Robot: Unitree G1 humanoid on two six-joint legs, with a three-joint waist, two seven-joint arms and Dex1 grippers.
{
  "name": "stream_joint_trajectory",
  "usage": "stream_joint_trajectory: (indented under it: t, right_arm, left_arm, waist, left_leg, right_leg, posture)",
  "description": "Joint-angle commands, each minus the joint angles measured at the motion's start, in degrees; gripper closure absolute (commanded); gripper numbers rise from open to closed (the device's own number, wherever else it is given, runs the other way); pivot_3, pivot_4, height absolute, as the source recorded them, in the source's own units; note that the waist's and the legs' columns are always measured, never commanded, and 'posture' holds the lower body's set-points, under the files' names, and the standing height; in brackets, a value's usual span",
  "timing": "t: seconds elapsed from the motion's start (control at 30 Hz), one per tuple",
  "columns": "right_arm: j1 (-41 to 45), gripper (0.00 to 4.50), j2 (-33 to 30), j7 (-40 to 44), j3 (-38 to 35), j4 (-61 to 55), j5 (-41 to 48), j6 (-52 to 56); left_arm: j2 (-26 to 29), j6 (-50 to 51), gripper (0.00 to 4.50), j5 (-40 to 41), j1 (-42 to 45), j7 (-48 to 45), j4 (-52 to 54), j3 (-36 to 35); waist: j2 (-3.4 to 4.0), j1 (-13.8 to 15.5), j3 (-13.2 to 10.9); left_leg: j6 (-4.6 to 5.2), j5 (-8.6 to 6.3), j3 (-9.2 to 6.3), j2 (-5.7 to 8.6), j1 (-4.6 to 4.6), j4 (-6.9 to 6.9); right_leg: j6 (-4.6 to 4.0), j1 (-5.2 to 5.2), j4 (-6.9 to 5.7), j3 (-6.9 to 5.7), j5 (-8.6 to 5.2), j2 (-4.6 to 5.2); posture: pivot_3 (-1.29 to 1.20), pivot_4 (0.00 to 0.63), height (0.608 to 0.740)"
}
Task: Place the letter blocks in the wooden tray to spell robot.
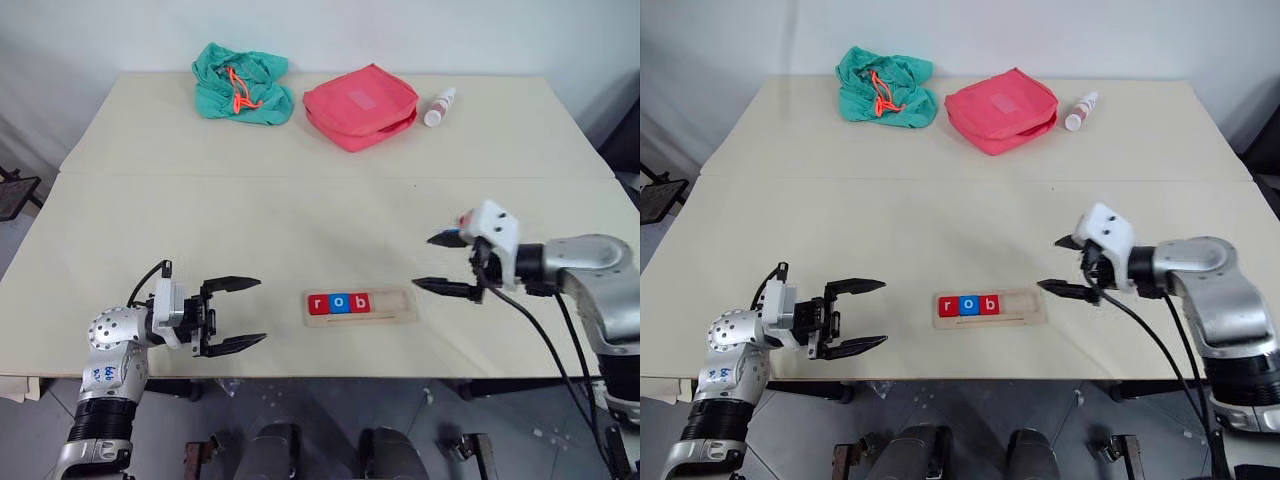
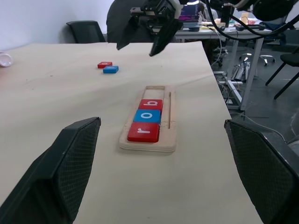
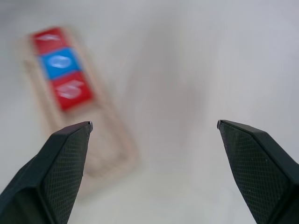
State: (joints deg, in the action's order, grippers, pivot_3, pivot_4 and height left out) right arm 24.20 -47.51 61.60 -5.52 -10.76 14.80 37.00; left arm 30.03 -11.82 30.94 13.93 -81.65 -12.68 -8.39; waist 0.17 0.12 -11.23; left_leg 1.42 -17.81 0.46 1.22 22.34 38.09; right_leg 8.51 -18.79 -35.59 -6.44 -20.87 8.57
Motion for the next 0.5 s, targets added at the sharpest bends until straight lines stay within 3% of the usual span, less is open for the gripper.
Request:
stream_joint_trajectory:
  t: [0.03,0.3,0.5]
  right_arm:
    - [-4.4,0.02,0.7,-6.0,-7.4,-1.5,1.0,-0.3]
    - [-16.2,0.02,9.5,-19.6,-20.8,-2.4,2.9,-6.2]
    - [-20.3,0.02,12.4,-22.9,-24.8,-2.3,5.6,-7.0]
  left_arm:
    - [-0.3,-1.1,0.00,-0.1,1.7,-0.3,-1.3,0.0]
    - [-0.7,-1.6,0.00,-0.3,5.3,-2.3,-5.2,0.7]
    - [-0.6,-1.6,0.00,-0.2,6.9,-3.9,-6.9,0.6]
  waist:
    - [0.00,0.2,0.0]
    - [0.00,0.7,0.0]
    - [0.01,0.7,0.0]
  left_leg:
    - [0.00,0.00,0.01,0.01,0.00,0.01]
    - [0.00,0.00,0.08,0.00,-0.02,0.01]
    - [0.01,0.00,0.15,0.01,-0.04,0.00]
  right_leg:
    - [0.00,0.00,0.00,0.01,0.00,0.01]
    - [0.00,0.01,-0.02,0.03,0.00,-0.01]
    - [0.00,0.00,-0.02,0.09,0.00,0.00]
  posture:
    - [0.00,0.150,0.740]
    - [0.00,0.150,0.740]
    - [0.00,0.150,0.740]
